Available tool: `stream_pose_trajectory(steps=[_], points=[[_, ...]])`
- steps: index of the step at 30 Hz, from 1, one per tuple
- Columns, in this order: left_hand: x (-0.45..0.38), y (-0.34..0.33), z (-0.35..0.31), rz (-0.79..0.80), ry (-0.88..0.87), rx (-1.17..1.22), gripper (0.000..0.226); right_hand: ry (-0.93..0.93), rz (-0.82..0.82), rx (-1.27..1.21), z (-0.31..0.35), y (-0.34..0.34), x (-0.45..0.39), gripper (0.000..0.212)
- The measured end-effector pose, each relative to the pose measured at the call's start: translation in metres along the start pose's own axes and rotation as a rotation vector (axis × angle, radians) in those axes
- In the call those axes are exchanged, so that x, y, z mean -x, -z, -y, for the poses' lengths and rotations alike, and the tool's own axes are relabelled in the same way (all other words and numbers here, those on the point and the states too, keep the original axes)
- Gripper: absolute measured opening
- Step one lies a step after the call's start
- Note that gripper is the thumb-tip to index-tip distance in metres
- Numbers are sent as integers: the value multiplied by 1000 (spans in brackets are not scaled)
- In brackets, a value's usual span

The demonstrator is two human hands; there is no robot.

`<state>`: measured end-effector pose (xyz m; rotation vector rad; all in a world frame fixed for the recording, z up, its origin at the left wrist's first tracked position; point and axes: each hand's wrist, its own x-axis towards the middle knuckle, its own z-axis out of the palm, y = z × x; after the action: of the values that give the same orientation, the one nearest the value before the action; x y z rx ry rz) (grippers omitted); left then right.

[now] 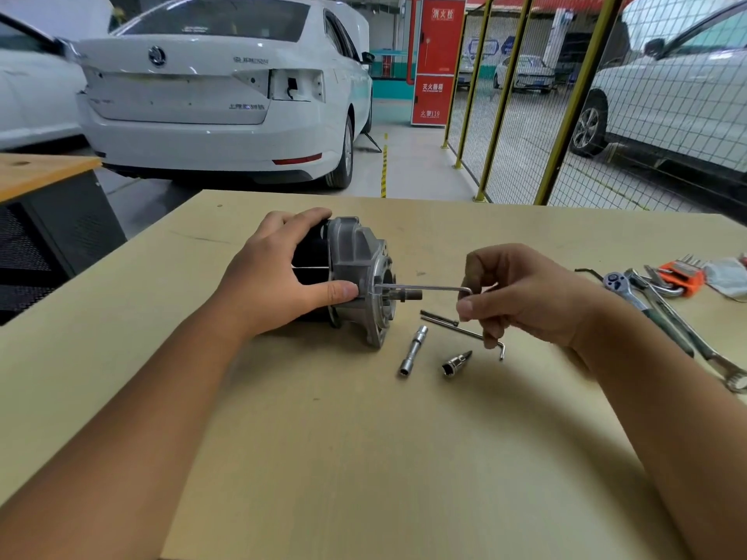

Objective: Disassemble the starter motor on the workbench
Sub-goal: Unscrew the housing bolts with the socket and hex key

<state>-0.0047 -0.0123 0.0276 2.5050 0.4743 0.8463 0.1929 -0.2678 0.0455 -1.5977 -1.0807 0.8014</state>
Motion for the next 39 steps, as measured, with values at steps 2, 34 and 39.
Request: stream_pose_trajectory(steps=[2,34,39], points=[[0,0,0,2,4,-2,106,70,-111,358,-1,-4,-3,25],[6,0,-7,-63,5,-70,113,207,-236,828,12,-28,-4,19],[7,-1,-9,-57,-11,-61,112,319,-320,976,16,-29,-2,6]])
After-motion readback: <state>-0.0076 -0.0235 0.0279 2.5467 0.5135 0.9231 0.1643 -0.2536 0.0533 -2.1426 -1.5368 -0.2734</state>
